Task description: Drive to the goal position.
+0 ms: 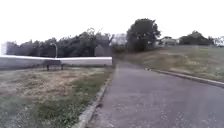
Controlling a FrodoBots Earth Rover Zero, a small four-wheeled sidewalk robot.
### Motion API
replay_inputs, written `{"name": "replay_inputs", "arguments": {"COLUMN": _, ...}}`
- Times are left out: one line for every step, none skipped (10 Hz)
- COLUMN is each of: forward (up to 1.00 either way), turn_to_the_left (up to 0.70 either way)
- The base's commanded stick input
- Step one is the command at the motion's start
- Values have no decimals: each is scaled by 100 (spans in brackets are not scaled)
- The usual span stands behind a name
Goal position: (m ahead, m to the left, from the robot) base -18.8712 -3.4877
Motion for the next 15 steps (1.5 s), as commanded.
{"name": "replay_inputs", "arguments": {"forward": 0, "turn_to_the_left": -70}}
{"name": "replay_inputs", "arguments": {"forward": 0, "turn_to_the_left": -70}}
{"name": "replay_inputs", "arguments": {"forward": 0, "turn_to_the_left": -70}}
{"name": "replay_inputs", "arguments": {"forward": 0, "turn_to_the_left": -70}}
{"name": "replay_inputs", "arguments": {"forward": 0, "turn_to_the_left": -70}}
{"name": "replay_inputs", "arguments": {"forward": 0, "turn_to_the_left": -70}}
{"name": "replay_inputs", "arguments": {"forward": 0, "turn_to_the_left": -70}}
{"name": "replay_inputs", "arguments": {"forward": 0, "turn_to_the_left": -70}}
{"name": "replay_inputs", "arguments": {"forward": 0, "turn_to_the_left": -70}}
{"name": "replay_inputs", "arguments": {"forward": 0, "turn_to_the_left": -70}}
{"name": "replay_inputs", "arguments": {"forward": 0, "turn_to_the_left": -70}}
{"name": "replay_inputs", "arguments": {"forward": 0, "turn_to_the_left": -70}}
{"name": "replay_inputs", "arguments": {"forward": 0, "turn_to_the_left": -70}}
{"name": "replay_inputs", "arguments": {"forward": 0, "turn_to_the_left": -70}}
{"name": "replay_inputs", "arguments": {"forward": 0, "turn_to_the_left": -70}}
